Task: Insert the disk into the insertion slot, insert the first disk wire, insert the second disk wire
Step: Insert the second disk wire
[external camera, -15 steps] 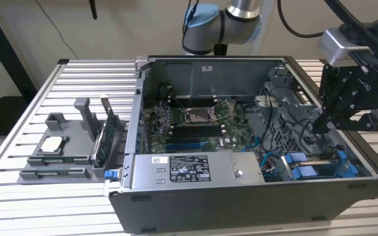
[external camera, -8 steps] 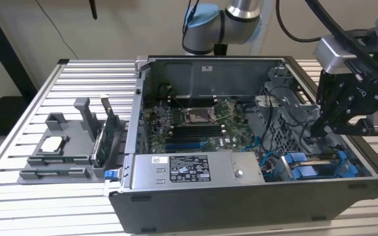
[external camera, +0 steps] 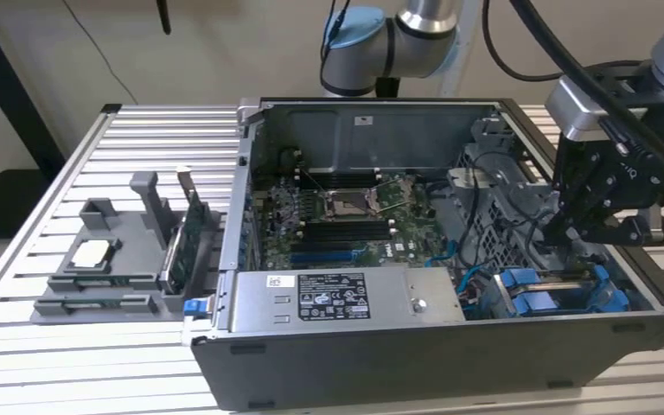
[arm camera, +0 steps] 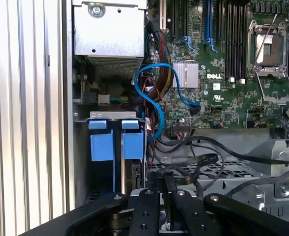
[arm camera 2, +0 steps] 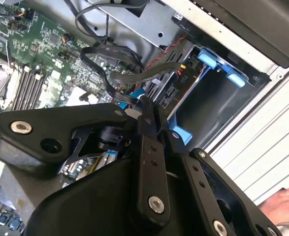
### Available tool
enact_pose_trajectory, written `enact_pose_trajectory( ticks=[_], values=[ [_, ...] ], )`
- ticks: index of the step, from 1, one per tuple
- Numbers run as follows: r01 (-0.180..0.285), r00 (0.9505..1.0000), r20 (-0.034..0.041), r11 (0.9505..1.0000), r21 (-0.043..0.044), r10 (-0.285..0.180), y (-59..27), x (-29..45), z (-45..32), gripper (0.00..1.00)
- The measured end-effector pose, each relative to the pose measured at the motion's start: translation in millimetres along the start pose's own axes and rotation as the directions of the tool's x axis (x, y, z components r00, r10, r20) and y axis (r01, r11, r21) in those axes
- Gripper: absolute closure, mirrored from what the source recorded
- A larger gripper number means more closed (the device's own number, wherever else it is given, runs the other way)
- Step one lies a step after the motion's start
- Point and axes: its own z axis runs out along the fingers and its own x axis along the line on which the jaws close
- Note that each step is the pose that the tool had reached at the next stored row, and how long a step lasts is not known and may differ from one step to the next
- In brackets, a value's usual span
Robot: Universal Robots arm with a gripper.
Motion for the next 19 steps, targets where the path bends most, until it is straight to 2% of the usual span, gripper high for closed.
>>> enact_pose_trajectory(
  ticks=[8,14,19],
  values=[
    [0.000,1.0000,0.0005,1.0000,0.0000,0.000,0.0,0.1,0.9,0.84],
    [0.000,1.0000,0.0003,1.0000,0.0005,0.000,-0.1,0.8,5.7,0.84],
    [0.000,1.0000,0.0002,1.0000,0.0006,0.000,-1.0,4.2,6.9,0.84]
  ],
)
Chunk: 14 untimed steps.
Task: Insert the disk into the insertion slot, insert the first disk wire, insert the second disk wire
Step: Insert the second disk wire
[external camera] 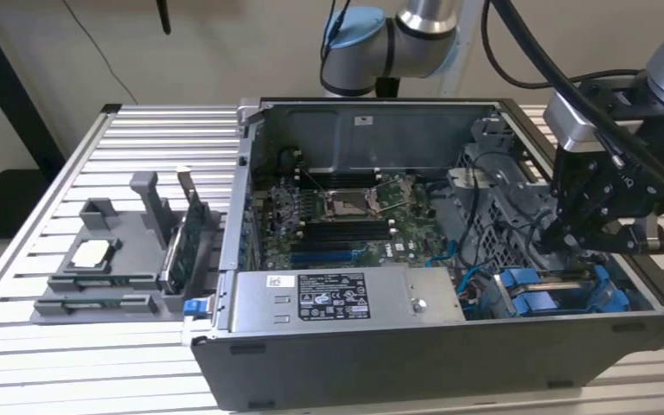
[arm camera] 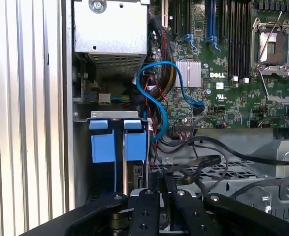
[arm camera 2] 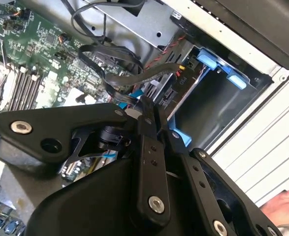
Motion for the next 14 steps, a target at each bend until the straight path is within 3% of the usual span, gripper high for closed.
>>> enact_pose_trajectory(
  ticks=[11,14],
  values=[
    [0.000,1.0000,0.0000,1.0000,-0.0001,0.000,-1.4,24.6,-2.8,0.84],
    [0.000,1.0000,0.0001,1.0000,-0.0001,0.000,-1.4,25.1,-2.8,0.84]
  ],
)
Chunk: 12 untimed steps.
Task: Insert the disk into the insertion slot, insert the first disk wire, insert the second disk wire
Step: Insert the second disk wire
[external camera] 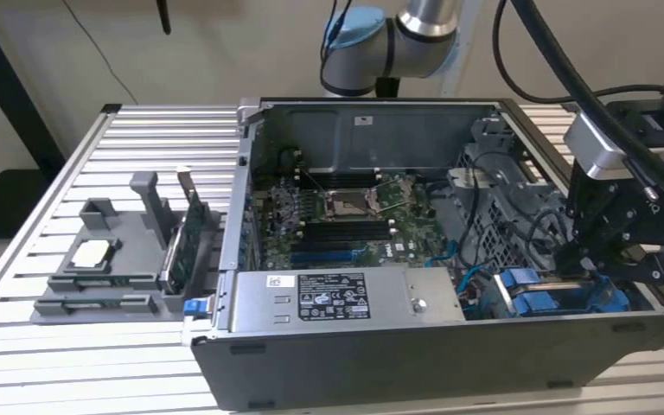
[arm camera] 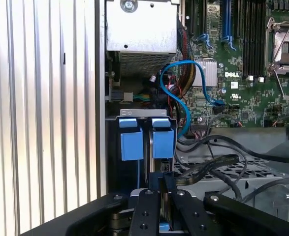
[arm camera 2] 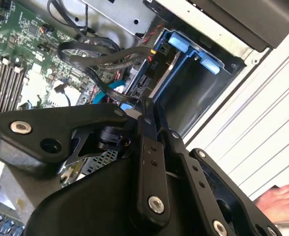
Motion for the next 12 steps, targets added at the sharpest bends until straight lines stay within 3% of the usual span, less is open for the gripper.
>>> enact_pose_trajectory(
  ticks=[5,12],
  values=[
    [-0.003,1.0000,0.0000,1.0000,0.0009,0.003,0.0,0.1,0.4,0.84],
    [-0.020,0.9998,0.0005,0.9997,0.0107,0.020,-0.1,0.7,4.7,0.84]
  ],
)
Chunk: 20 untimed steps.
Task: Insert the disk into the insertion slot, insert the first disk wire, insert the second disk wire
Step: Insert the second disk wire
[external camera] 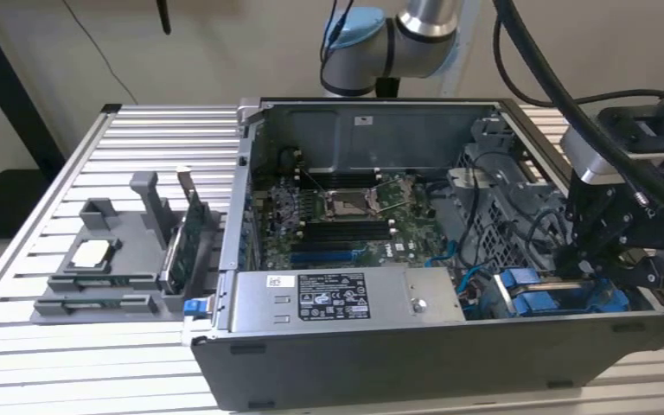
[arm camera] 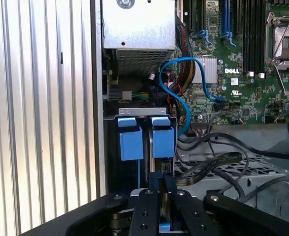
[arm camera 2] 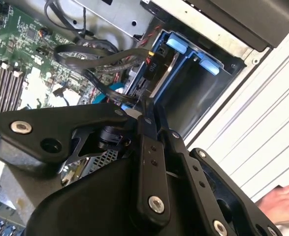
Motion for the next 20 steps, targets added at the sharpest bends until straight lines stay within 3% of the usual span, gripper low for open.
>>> enact_pose_trajectory(
  ticks=[5,9,20],
  values=[
    [-0.002,1.0000,0.0030,1.0000,0.0051,0.002,0.0,-1.1,3.0,0.84],
    [-0.001,1.0000,0.0065,1.0000,0.0067,0.001,0.2,-6.3,6.1,0.84],
    [0.003,1.0000,0.0068,1.0000,0.0091,-0.003,-5.9,-11.4,12.3,0.84]
  ],
)
